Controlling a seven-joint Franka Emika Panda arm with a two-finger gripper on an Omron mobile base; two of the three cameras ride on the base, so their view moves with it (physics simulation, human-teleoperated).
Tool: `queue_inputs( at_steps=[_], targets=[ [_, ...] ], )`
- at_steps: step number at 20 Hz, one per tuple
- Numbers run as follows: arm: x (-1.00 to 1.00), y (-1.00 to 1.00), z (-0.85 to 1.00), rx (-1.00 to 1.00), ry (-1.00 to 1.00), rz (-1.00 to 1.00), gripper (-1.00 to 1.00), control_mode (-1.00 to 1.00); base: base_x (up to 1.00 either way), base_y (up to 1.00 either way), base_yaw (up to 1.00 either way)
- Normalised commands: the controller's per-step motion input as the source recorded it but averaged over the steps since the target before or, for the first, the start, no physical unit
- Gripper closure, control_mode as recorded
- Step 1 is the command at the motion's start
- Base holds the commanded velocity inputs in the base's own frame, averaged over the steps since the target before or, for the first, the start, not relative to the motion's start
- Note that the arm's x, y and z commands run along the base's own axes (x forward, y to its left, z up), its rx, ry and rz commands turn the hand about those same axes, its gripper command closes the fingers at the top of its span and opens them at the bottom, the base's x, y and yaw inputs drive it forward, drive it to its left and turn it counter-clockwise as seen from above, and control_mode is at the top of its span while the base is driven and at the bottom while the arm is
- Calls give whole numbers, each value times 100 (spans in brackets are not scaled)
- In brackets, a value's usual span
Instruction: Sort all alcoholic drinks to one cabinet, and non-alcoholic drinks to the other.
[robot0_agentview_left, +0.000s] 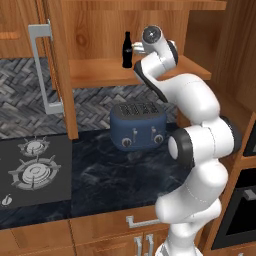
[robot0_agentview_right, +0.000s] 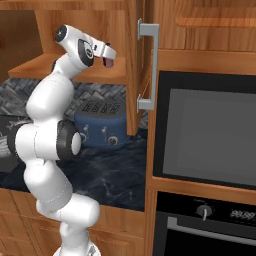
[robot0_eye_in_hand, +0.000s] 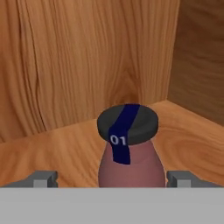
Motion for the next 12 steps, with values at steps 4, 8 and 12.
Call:
queue_inputs(
  at_steps=[4,8,12],
  targets=[
    [-32,0,6,-2,0,0,-100,-100,0,0,0],
    [-32,0,0,-3,1,0,-100,-100,0,0,0],
    [-40,0,0,-4,5,0,-100,-100,0,0,0]
  ],
)
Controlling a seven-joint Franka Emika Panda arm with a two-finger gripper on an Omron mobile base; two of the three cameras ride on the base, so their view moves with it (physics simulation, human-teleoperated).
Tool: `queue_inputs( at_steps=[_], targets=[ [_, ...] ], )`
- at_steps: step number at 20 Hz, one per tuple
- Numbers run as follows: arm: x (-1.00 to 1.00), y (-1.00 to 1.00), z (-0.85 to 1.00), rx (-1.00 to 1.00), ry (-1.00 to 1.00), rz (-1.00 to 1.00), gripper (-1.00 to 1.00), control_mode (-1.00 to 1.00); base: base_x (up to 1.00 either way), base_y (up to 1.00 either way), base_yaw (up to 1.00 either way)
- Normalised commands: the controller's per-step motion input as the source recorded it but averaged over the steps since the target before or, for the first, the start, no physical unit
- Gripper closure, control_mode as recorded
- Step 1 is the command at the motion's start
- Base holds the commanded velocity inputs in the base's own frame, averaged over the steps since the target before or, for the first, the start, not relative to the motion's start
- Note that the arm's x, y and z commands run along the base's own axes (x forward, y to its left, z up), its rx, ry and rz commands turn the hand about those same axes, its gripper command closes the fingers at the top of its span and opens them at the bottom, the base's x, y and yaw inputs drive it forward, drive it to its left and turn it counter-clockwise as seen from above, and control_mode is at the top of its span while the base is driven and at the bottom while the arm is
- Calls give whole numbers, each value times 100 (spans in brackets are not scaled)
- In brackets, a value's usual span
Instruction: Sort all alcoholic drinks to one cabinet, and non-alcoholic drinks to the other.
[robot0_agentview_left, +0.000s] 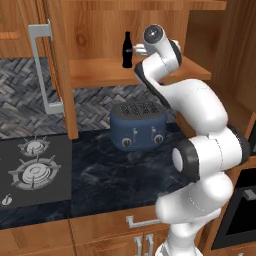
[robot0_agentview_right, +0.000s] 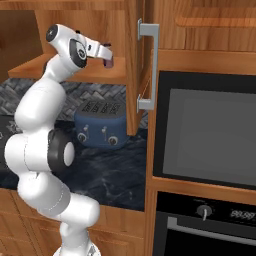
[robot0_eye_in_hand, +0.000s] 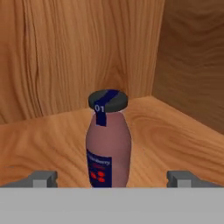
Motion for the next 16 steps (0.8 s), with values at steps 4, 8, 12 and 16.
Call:
queue_inputs(
  at_steps=[4,8,12,16],
  targets=[
    [-58,0,0,-7,0,0,-100,-100,0,0,0],
    [-63,0,0,-3,0,0,-100,-100,0,0,0],
    [-63,0,0,-2,0,0,-100,-100,0,0,0],
    [-57,0,0,-3,0,0,-100,-100,0,0,0]
  ],
)
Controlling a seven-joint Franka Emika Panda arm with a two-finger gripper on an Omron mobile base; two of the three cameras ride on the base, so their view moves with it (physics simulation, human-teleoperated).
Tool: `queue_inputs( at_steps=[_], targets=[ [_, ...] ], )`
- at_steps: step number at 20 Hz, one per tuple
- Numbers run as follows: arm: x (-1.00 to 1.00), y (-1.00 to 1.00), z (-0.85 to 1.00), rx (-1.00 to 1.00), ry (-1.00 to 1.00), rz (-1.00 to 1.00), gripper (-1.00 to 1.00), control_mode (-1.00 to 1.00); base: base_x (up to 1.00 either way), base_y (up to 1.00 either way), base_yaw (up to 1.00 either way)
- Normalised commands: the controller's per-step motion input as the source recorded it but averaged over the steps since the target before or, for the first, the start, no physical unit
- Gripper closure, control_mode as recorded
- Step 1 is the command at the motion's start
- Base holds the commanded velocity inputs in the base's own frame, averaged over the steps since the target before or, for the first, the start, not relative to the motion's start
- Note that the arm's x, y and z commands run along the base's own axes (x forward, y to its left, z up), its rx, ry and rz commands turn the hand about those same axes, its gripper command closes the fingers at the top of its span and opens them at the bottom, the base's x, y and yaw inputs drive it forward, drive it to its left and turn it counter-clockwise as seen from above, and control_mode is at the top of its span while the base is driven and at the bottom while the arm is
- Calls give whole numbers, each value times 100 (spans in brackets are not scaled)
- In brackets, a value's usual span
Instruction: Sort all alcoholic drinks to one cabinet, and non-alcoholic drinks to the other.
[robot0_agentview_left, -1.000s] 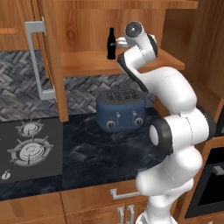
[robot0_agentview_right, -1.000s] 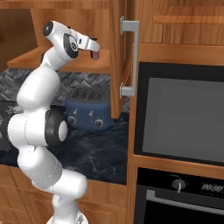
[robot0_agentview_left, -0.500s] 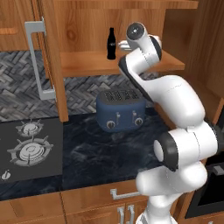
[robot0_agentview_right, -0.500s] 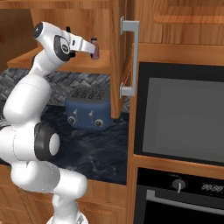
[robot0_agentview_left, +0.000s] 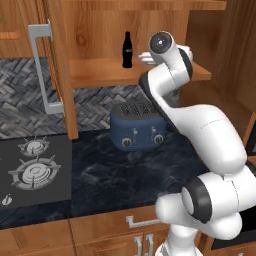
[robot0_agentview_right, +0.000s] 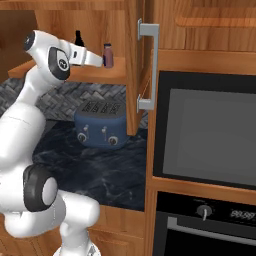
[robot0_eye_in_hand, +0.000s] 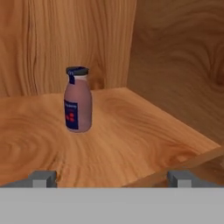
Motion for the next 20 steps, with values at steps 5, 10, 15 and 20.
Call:
queue_inputs(
  at_steps=[5,10,15,20],
  targets=[
    [-66,0,0,-2,0,0,-100,-100,0,0,0],
    [-76,0,0,-1,0,0,-100,-100,0,0,0],
    [-76,0,0,-2,0,0,-100,-100,0,0,0],
    [-77,0,0,-3,0,0,-100,-100,0,0,0]
  ],
)
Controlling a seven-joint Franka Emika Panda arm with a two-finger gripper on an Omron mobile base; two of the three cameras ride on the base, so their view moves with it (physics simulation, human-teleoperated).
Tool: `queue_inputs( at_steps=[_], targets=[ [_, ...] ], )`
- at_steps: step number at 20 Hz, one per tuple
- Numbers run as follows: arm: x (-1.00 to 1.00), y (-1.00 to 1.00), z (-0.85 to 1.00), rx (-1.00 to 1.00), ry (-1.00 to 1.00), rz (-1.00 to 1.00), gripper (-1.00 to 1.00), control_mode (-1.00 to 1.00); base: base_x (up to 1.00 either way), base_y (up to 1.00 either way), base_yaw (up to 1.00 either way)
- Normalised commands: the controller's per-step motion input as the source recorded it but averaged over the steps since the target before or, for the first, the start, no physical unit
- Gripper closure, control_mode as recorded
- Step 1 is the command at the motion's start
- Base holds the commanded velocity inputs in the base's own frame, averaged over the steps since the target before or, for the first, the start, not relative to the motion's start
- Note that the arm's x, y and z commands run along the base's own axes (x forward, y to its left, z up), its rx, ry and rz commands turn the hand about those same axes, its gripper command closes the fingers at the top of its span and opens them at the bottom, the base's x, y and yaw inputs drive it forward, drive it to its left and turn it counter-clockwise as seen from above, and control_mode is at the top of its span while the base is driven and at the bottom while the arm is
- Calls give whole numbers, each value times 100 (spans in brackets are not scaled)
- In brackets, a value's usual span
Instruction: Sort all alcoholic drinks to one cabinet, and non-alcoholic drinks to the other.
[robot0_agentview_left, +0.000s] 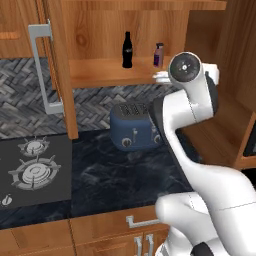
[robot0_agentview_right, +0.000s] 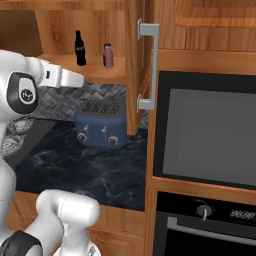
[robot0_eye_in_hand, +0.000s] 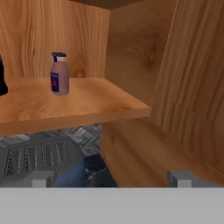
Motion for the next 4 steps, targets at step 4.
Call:
queue_inputs(
  at_steps=[4],
  targets=[
    [-82,0,0,-2,0,0,-100,-100,0,0,0]
  ],
)
